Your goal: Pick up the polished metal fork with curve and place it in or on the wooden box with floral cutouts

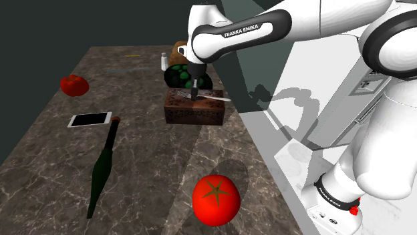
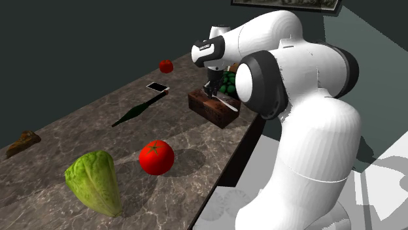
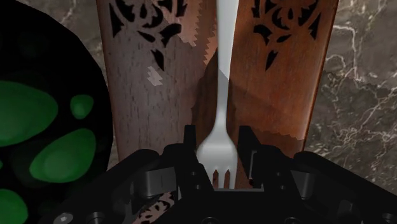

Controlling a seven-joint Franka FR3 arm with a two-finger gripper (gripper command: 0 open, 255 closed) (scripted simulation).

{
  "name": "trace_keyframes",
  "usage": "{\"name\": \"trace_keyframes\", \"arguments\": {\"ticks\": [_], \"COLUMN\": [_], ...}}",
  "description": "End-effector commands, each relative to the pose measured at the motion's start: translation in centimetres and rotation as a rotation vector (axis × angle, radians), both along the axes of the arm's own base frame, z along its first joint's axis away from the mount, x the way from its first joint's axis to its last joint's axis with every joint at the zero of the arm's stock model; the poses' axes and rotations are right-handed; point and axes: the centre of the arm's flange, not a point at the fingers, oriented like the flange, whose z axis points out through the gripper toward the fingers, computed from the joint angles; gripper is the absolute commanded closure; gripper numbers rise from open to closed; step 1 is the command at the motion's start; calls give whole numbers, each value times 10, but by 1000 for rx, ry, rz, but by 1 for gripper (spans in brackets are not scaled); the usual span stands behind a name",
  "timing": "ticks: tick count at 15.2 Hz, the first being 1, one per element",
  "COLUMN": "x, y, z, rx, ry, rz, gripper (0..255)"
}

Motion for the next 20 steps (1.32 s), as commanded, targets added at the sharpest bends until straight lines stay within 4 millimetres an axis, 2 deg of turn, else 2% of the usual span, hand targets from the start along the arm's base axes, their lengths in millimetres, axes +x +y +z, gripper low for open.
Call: {"name": "trace_keyframes", "arguments": {"ticks": [1,5,6,11,15,20], "x": [0,0,0,0,-2,-2], "y": [0,0,0,0,-4,-4], "z": [-3,-3,-3,-3,47,47], "rx": [-1,-1,-1,-1,-1,-1], "ry": [3,3,3,3,3,3], "rz": [0,0,0,0,0,0], "gripper": [255,255,0,0,0,0]}}
